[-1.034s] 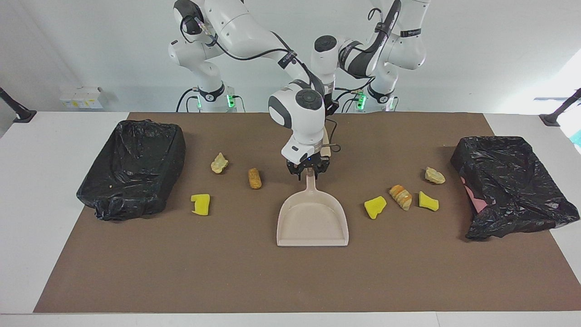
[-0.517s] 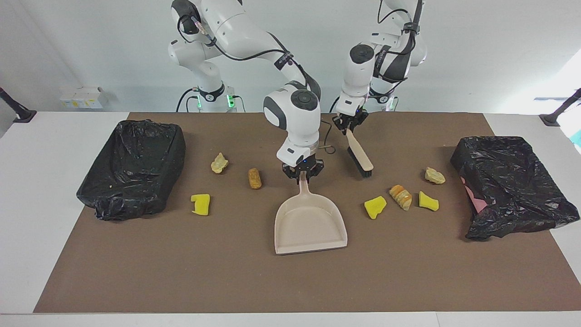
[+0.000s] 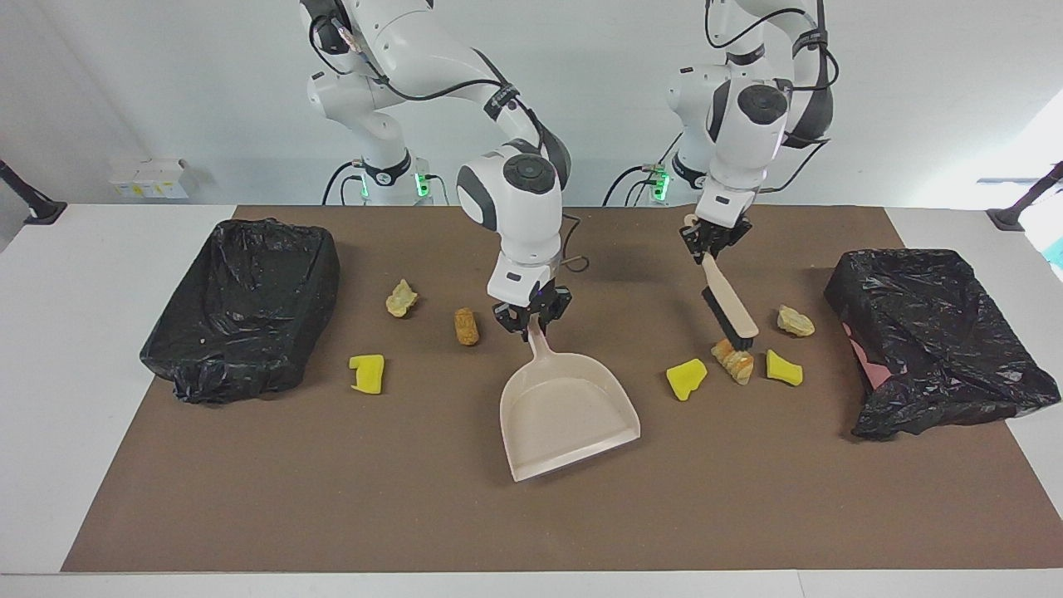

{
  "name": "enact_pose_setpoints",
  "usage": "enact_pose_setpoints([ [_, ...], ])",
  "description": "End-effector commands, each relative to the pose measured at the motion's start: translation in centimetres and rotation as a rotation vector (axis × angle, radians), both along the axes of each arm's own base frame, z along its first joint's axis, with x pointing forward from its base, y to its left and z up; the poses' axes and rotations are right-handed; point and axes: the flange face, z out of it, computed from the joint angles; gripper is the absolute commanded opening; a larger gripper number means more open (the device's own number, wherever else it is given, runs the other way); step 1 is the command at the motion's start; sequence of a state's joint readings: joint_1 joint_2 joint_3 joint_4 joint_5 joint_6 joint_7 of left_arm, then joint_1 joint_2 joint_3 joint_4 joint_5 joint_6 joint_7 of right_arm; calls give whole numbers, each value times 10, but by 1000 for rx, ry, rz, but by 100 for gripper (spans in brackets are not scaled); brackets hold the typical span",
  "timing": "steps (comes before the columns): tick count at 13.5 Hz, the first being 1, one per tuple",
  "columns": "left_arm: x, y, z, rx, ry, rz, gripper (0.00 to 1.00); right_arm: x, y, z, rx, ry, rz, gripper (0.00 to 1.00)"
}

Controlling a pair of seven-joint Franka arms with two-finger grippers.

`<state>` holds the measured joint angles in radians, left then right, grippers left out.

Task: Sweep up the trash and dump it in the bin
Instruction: 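Grasp the dustpan handle with the right gripper while the left gripper grasps the brush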

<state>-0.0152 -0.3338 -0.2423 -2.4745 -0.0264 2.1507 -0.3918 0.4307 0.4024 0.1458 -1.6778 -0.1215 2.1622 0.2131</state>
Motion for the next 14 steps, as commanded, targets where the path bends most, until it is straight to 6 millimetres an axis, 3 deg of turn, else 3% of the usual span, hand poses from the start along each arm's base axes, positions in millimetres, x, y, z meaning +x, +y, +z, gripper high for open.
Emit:
enact_pose_setpoints([
  [1, 13, 45, 2, 48, 6, -13, 0, 10, -28, 0, -42, 25, 234, 0],
  [5, 16, 112, 0, 83, 28, 60, 0, 28, -63, -6, -79, 48, 603, 0],
  [7, 9, 127, -5, 95, 54, 90, 0, 43, -88, -10, -80, 55, 773, 0],
  [9, 3, 130, -26, 95, 69, 103, 0, 57, -91, -17, -87, 60, 944, 0],
  [12, 20, 123, -55, 68, 55, 80, 0, 61, -92, -23, -105, 68, 1019, 0],
  [14, 38, 111, -61, 53, 45, 62, 0, 59, -84, -28, -109, 69, 1075, 0],
])
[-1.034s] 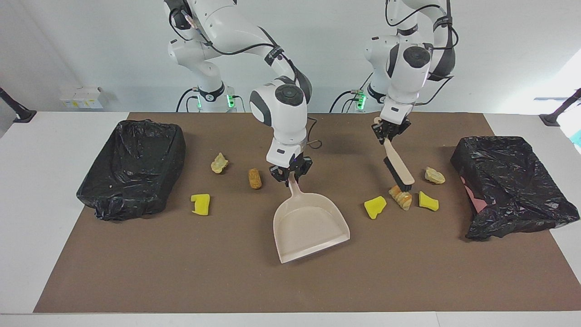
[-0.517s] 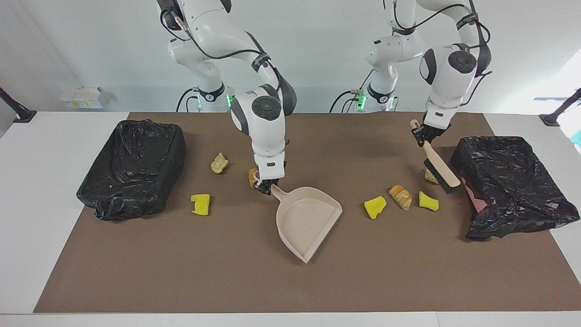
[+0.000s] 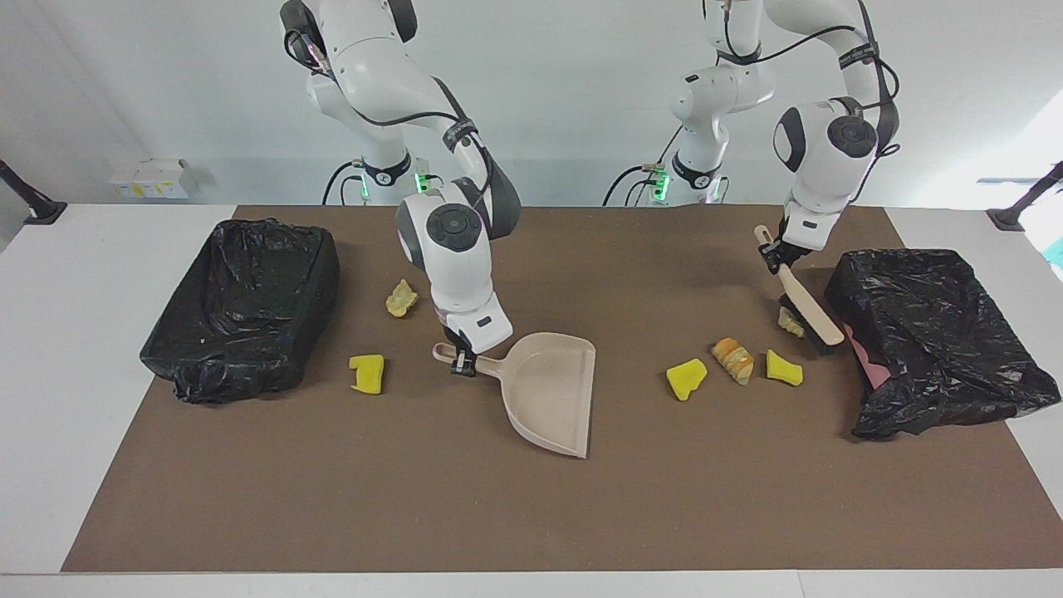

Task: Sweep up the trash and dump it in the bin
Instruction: 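Grasp the dustpan handle with the right gripper while the left gripper grasps the brush, then sweep the debris with the left gripper's brush toward the held dustpan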

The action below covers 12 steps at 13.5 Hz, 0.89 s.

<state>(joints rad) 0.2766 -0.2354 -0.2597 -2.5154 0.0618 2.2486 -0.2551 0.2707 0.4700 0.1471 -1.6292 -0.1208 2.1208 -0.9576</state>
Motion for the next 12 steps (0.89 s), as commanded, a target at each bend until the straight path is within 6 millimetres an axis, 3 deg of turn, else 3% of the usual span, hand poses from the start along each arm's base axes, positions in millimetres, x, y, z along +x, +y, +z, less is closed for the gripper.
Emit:
enact_pose_setpoints([
  [1, 25, -31, -12, -7, -1, -46, 0, 2, 12, -1, -16, -6, 81, 0],
  [4, 39, -113, -3, -30, -24, -41, 0, -4, 28, -8, -50, -21, 162, 0],
  [6, 49, -146, 8, -52, -26, -24, 0, -3, 29, -8, -43, -32, 168, 0],
  [8, 62, -153, 34, -51, -21, -25, 0, -3, 28, -10, -40, -41, 171, 0],
  [10, 77, -140, 69, -39, -4, -51, 0, -3, 28, -9, -39, -43, 182, 0],
  [12, 86, -112, 69, -44, -9, -100, 0, -3, 28, -9, -39, -43, 183, 0],
])
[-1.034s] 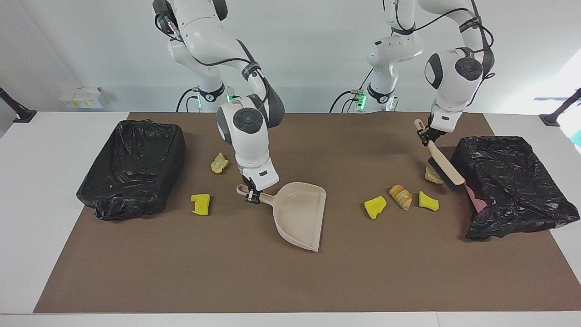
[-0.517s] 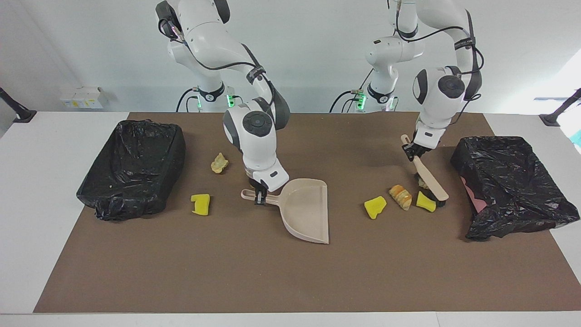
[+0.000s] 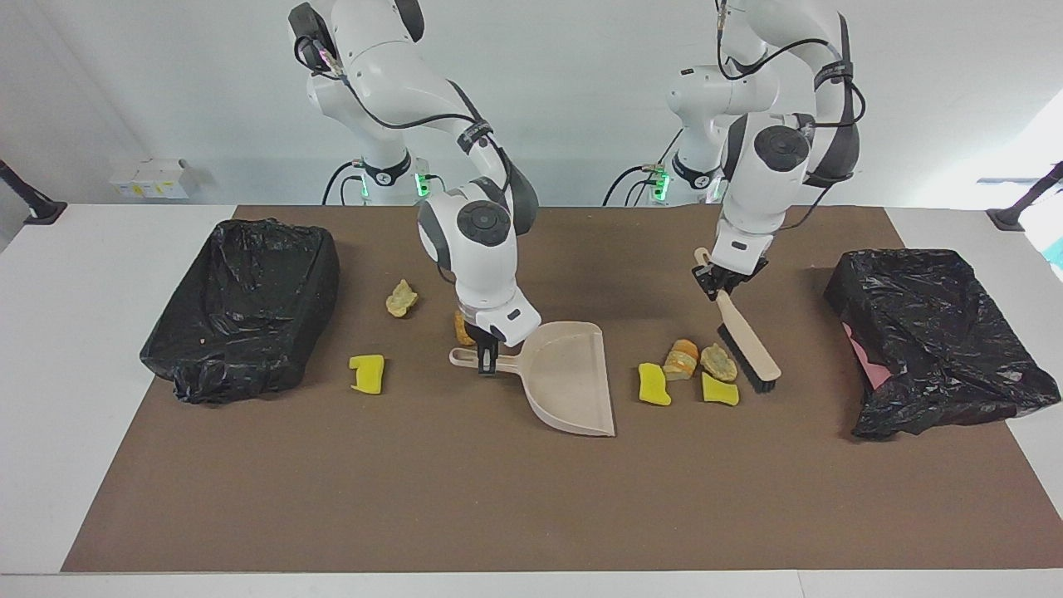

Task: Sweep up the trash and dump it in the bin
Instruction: 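Sweep the debris with the left gripper's brush toward the held dustpan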

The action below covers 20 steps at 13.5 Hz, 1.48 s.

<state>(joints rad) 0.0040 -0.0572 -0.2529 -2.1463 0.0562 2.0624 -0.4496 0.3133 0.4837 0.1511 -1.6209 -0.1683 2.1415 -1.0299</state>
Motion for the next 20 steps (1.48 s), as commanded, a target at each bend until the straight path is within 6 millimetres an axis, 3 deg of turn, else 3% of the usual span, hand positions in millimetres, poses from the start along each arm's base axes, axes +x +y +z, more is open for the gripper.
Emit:
enact_pose_setpoints([
  [1, 18, 32, -4, 2, 23, -71, 0, 5, 0, -7, -9, -14, 41, 0],
  [5, 31, 44, -40, 66, 41, -126, 0, 3, 0, -10, -13, -9, 44, 0],
  [10, 29, -2, -72, 35, 44, -195, 0, 3, 0, -10, -12, -8, 43, 0],
  [13, 13, -61, -72, -79, 62, -204, 0, 2, 0, -11, -12, -7, 42, 0],
  [15, 2, -116, -83, -154, 40, -235, 0, 2, 0, -12, -13, -5, 42, 0],
  [18, -16, -193, -68, -305, 48, -208, 0, 1, 0, -12, -13, -4, 41, 0],
  [20, -20, -225, -47, -365, 36, -214, 0, 1, 1, -12, -13, -4, 42, 0],
])
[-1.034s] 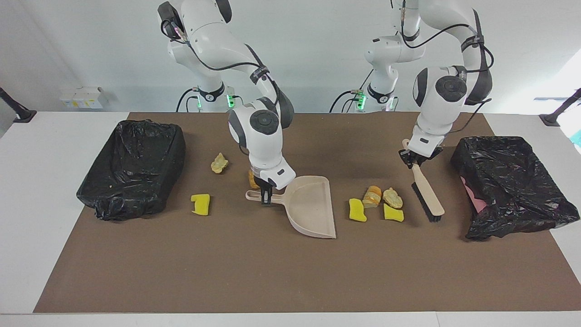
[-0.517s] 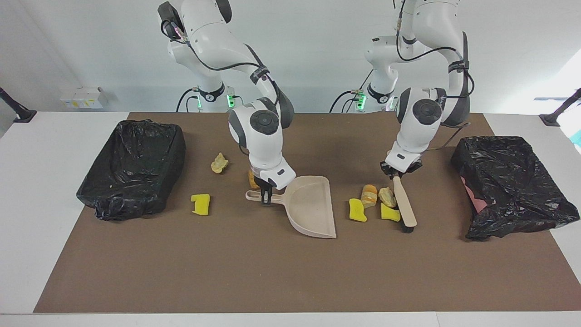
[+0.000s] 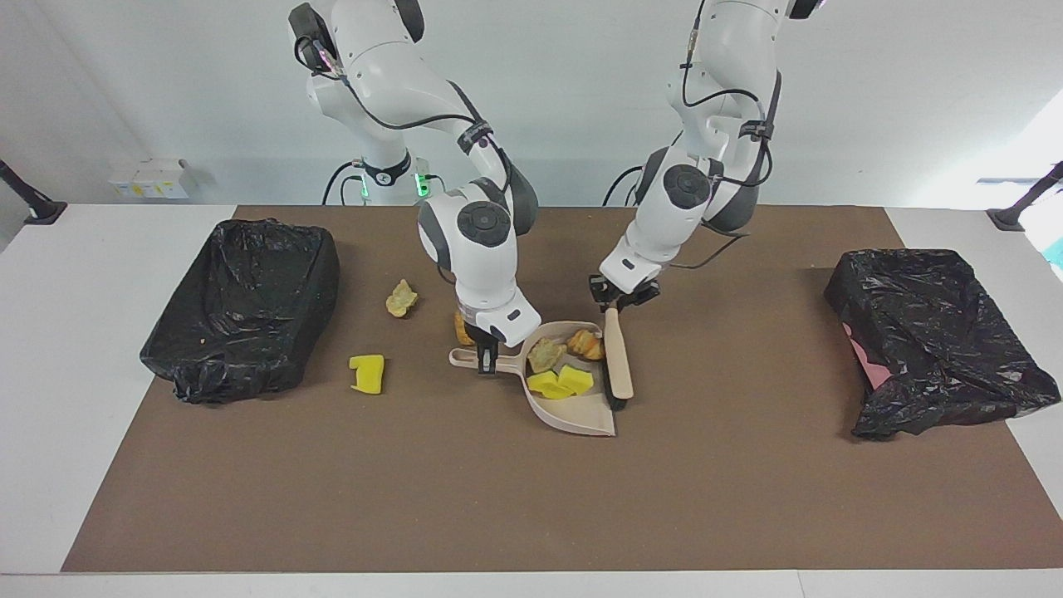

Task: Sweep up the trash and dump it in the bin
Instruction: 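Sweep the debris with the left gripper's brush toward the held dustpan, then sweep the remaining debris into the dustpan with the left gripper's brush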

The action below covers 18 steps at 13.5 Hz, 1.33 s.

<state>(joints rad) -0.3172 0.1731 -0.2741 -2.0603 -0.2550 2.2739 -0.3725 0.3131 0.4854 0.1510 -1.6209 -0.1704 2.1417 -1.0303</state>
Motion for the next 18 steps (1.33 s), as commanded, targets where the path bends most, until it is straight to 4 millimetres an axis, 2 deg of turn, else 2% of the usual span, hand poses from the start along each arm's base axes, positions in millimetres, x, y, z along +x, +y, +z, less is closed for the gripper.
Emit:
enact_pose_setpoints([
  [1, 7, -35, 22, -55, -8, 13, 0, 1, 1, -11, -11, -4, 41, 0],
  [3, 11, -24, 26, -45, 3, 32, 0, 1, 1, -11, -11, -4, 41, 0],
  [5, 26, 14, 35, -17, 46, 89, 0, -1, 4, -11, -12, -3, 45, 0],
  [8, 17, 49, 48, 91, 52, 110, 0, 1, 4, -7, -13, -4, 45, 0],
  [10, 0, 51, 49, 196, 47, 136, 0, 2, 3, -2, -10, -10, 43, 0],
  [11, -11, 52, 46, 241, 40, 146, 0, 7, -6, 0, -4, -16, 26, 0],
  [13, -36, 45, 40, 272, 46, 157, 0, 8, -10, 5, 0, -22, 21, 0],
  [14, -41, 47, 36, 273, 42, 160, 0, 8, -10, 5, 1, -21, 19, 0],
  [16, -33, 51, 30, 259, 27, 155, 0, 10, -14, 8, 5, -24, 9, 0],
  [18, -23, 47, 10, 236, 13, 153, 0, 13, -21, 8, 4, -25, 15, 0],
])
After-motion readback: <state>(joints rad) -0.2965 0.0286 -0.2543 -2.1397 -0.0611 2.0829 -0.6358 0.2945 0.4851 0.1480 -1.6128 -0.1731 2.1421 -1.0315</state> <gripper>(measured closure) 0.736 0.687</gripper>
